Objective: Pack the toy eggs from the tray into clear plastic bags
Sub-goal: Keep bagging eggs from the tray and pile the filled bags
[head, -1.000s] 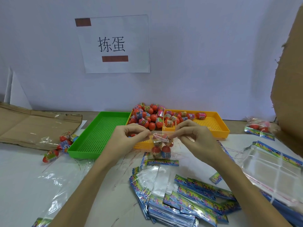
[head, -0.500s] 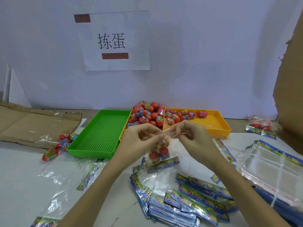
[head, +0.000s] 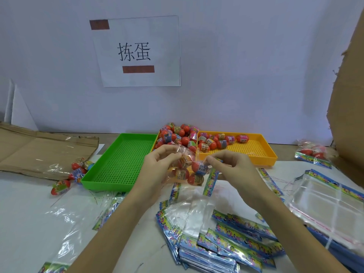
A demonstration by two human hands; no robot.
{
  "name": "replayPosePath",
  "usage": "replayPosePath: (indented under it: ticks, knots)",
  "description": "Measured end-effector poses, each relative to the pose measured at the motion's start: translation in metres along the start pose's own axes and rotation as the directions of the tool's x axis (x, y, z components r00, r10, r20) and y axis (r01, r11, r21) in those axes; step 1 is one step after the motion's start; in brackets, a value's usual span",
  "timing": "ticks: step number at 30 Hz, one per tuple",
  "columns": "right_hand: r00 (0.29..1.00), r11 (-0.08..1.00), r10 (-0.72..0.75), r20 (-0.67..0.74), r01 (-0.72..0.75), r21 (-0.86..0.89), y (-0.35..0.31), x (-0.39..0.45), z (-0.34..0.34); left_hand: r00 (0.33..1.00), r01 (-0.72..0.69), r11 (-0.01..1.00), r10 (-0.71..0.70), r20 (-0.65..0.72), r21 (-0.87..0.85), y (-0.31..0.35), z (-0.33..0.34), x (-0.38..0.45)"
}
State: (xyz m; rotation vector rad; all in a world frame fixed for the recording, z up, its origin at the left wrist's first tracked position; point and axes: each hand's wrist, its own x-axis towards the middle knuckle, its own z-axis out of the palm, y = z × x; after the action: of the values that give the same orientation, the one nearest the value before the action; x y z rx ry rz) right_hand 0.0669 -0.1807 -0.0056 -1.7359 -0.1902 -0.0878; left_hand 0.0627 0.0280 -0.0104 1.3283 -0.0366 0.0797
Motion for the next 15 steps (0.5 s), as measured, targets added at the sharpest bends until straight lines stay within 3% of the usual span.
replayPosePath:
  ticks: [5,11,15]
  knots:
    - [0.999,1.0,0.005,-0.049,-0.006,-0.004,-0.001,-0.001,0.0,1.0,-0.006,1.0,0.006,0.01,-0.008,-0.001,0.001,-0.002]
    - [0.985,0.987,0.05,-0.163,-0.024,0.157,-0.001,0.001,0.007,0.996,0.064,0.994,-0.07,-0.061,-0.089,0.0,0.002,-0.002]
    - [0.984,0.987,0.027,-0.175,0.001,0.16,0.0,-0.001,0.014,0.995,0.072,0.986,-0.081,-0.058,-0.15,0.001,0.005,-0.002]
